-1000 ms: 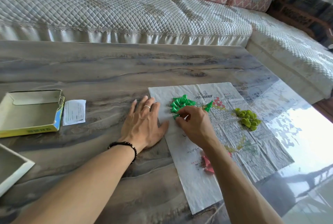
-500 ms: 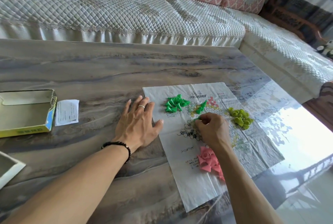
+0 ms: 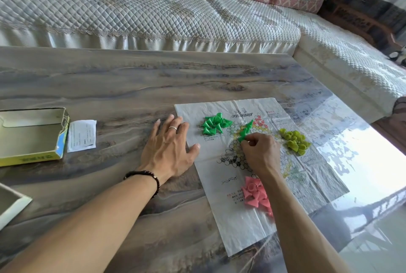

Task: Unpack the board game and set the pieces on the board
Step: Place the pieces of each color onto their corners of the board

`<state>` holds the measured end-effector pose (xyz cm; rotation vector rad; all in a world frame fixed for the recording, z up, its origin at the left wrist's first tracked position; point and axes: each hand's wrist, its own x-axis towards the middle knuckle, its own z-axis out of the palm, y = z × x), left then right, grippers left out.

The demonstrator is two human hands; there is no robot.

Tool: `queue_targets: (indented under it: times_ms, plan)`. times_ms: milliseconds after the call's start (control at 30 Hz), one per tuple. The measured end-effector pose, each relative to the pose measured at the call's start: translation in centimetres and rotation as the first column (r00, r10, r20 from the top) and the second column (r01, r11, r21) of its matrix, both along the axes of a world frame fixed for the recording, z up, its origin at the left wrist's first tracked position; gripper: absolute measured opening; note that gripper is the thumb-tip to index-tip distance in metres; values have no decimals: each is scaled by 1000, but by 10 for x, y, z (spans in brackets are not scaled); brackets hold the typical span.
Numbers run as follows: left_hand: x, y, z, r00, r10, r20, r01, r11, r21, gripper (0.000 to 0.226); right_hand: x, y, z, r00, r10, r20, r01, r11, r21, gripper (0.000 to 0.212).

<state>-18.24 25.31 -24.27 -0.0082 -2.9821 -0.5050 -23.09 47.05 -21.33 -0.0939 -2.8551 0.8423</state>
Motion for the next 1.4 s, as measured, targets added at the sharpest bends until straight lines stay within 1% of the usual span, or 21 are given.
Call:
queue_targets:
  times_ms: [367,433,467,533,600,633,700,800,900,1000,1133,1267,1300,1400]
  plan:
    - [1,0,1,1000,-2,6,2,1000,-3,69,-4,-1,-3,999,-36,-12,36,999,-2,14]
    - [1,0,1,1000,-2,7,2,1000,-3,69,0,-1,-2,997,-49,-61,46,998,-48,10]
    - [1,0,1,1000,-2,7,2,1000,-2,69,1,-1,-1,993,-47,-112,41,998,-50,8]
    - [1,0,1,1000,-3,5,3,1000,-1,69,2,-5,5,974,33,-225,-33,999,7,8]
    - [1,0,1,1000,-6,0,6,1000,-3,68,-1,-15,14,946,187,-264,-170,982,85,13]
    - [1,0,0,1000,-8,-2,8,1000,-6,67,-3,-21,18,933,257,-253,-230,964,131,16]
    - [1,0,1,1000,-8,-1,8,1000,-19,67,-9,-32,20,916,341,-213,-292,929,229,22]
    - [2,0,2,1000,-6,-2,6,1000,-22,68,-18,-44,17,923,365,-119,-314,896,313,30]
    - [2,0,3,1000,-9,-8,9,1000,-6,67,-23,-49,10,930,367,-29,-330,865,378,30]
    - [2,0,3,1000,-11,-12,11,1000,0,67,-21,-50,5,938,342,-48,-306,887,345,26]
    - [3,0,3,1000,-11,-5,11,1000,5,68,-12,-45,4,923,376,-83,-331,884,330,11]
    - [2,-1,3,1000,-17,-4,17,1000,-3,68,-9,-27,17,924,349,-155,-323,931,166,5]
    - [2,-1,3,1000,-18,-4,18,1000,-2,68,-9,-21,23,930,327,-164,-311,943,119,6]
    - [2,-1,2,1000,-15,-3,15,1000,1,68,-8,-4,37,953,271,-135,-268,963,34,23]
